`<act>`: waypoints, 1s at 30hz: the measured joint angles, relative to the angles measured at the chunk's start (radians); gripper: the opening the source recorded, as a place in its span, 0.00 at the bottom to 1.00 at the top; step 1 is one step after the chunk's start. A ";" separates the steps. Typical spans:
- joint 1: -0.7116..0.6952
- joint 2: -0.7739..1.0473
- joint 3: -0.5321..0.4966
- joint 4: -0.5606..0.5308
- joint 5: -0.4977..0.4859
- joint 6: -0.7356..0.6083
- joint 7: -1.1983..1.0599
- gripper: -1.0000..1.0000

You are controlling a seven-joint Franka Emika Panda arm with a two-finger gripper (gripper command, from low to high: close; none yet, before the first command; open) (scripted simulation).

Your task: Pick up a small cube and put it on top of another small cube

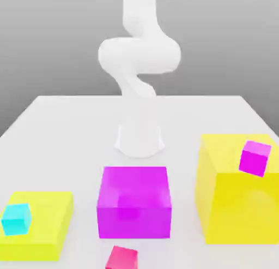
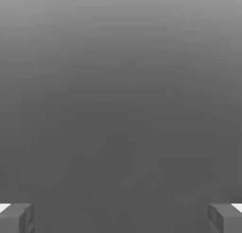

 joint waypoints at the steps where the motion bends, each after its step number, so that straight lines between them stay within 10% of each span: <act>1: -0.004 0.039 0.002 -0.003 -0.002 0.013 0.007 0.50; 30: -0.066 1.093 0.003 -0.048 -0.004 0.410 0.162 0.50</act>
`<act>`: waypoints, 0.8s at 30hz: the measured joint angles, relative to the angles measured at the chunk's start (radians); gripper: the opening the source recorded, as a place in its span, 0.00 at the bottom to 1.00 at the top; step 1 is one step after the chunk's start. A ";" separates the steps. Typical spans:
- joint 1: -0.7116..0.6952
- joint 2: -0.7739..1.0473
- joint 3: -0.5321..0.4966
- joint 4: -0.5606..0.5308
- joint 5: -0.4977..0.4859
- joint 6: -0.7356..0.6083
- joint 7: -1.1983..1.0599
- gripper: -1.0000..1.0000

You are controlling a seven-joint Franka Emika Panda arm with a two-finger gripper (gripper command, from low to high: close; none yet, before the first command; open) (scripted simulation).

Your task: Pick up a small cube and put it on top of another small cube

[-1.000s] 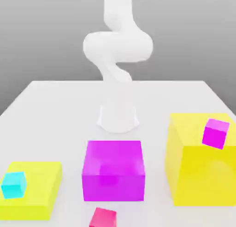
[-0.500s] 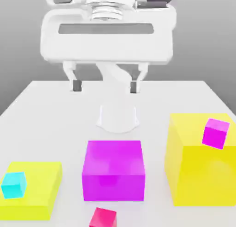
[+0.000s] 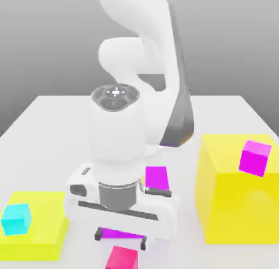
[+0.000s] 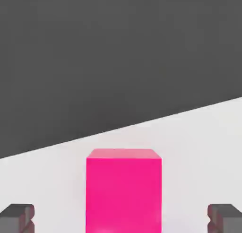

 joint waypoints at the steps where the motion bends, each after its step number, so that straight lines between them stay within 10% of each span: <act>1: 0.000 0.036 0.000 0.007 -0.001 0.028 0.001 0.50; 2: 0.000 0.071 -0.001 0.013 -0.002 0.056 0.002 0.00; 13: -0.001 -0.041 0.001 -0.009 0.001 -0.034 0.000 0.00; 24: -0.244 -0.204 -0.225 -0.017 0.080 -0.195 0.026 0.00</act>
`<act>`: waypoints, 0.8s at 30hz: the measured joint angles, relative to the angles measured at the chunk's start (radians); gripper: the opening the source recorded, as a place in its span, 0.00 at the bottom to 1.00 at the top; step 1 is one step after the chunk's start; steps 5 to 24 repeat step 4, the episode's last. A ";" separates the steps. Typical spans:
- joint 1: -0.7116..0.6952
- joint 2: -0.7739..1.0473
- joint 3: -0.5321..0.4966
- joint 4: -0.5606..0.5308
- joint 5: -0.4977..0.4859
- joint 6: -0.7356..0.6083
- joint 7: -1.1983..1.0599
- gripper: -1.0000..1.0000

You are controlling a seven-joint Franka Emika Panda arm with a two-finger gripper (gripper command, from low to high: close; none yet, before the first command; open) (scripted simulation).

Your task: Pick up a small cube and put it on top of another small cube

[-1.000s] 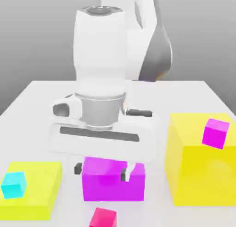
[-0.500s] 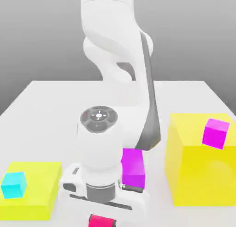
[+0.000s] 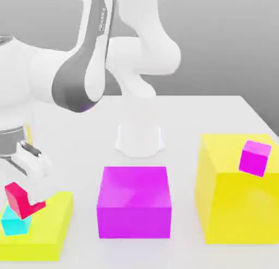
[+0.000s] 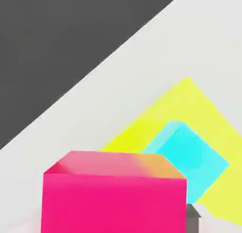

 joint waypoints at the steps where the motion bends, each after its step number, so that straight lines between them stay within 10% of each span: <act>1: -0.005 0.020 0.001 -0.003 0.010 0.022 -0.006 1.00; 24: -0.005 0.020 0.001 -0.003 0.010 0.022 -0.006 1.00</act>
